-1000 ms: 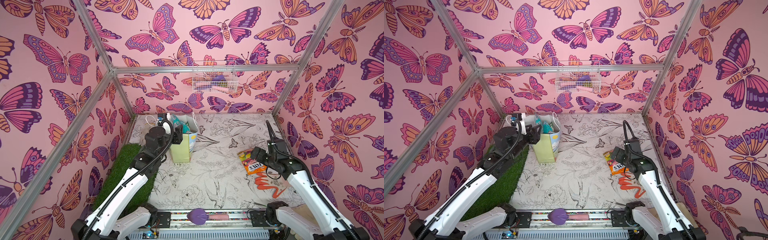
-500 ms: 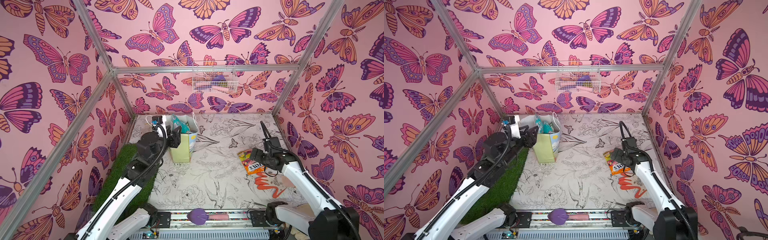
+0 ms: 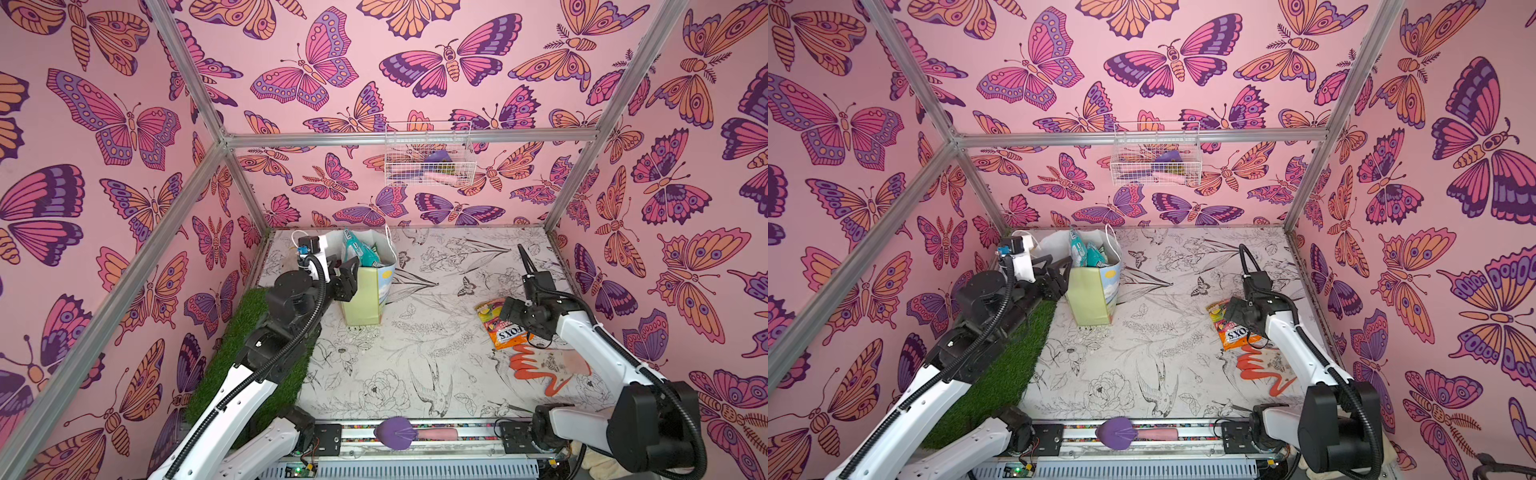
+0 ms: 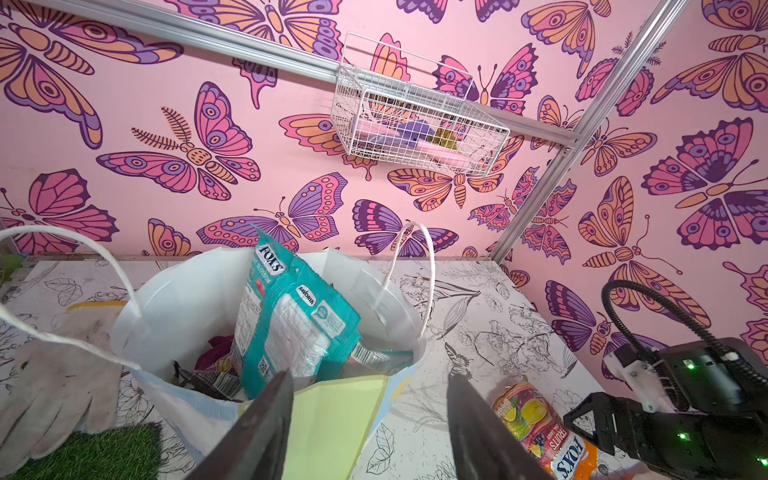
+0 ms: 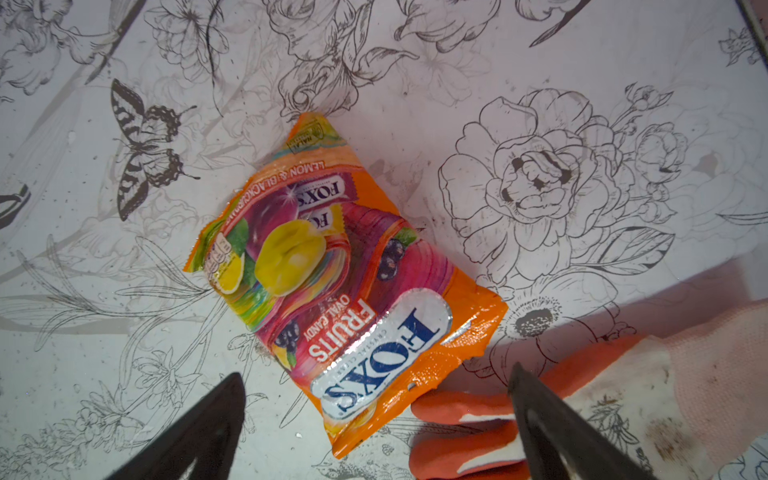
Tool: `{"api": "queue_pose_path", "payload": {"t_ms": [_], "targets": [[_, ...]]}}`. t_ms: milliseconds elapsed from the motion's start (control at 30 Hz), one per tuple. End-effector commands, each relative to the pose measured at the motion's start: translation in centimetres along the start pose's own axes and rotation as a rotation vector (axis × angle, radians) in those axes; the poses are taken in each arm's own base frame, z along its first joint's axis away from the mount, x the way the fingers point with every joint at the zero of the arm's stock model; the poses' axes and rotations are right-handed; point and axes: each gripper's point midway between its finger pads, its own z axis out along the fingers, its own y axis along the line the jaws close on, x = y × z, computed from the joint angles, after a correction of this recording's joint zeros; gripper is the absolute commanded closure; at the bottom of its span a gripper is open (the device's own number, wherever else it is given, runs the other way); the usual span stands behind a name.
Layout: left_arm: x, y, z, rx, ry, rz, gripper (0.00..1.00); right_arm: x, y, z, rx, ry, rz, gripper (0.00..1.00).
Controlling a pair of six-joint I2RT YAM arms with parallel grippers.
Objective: Place the snacks into the paper bag
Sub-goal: 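Withdraw the left gripper while the right gripper lowers onto the orange Fox's bag, then close the right gripper on the orange Fox's bag's top edge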
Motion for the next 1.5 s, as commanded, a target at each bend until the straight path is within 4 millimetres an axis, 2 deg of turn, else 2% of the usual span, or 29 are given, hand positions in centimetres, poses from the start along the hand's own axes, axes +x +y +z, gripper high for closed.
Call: {"api": "queue_pose_path", "payload": {"t_ms": [0, 367, 633, 900, 1067, 1133, 1467], "targets": [[0.8, 0.2, -0.4, -0.005, 0.015, -0.005, 0.39, -1.3, 0.9, 0.2, -0.026, -0.017, 0.003, 0.01], [1.4, 0.7, -0.9, -0.017, 0.017, -0.006, 0.39, -0.9, 2.0, 3.3, -0.018, 0.094, -0.032, 0.00], [2.2, 1.0, -0.9, -0.022, 0.030, -0.015, 0.39, -0.1, 2.0, 4.9, -0.013, 0.134, -0.035, 0.00], [3.3, 1.3, -1.0, -0.027, 0.047, -0.030, 0.39, 0.7, 2.2, 6.1, -0.020, 0.161, -0.041, 0.07], [3.9, 1.7, -1.3, -0.040, 0.051, -0.037, 0.39, 0.8, 2.2, 6.3, -0.020, 0.156, -0.054, 0.18], [4.0, 1.8, -1.4, -0.043, 0.051, -0.039, 0.39, 1.4, 1.8, 7.0, 0.015, 0.175, -0.070, 0.25], [4.4, 2.2, -1.9, -0.054, 0.045, -0.038, 0.39, 1.9, 2.0, 7.0, 0.023, 0.182, -0.091, 0.60]]}}
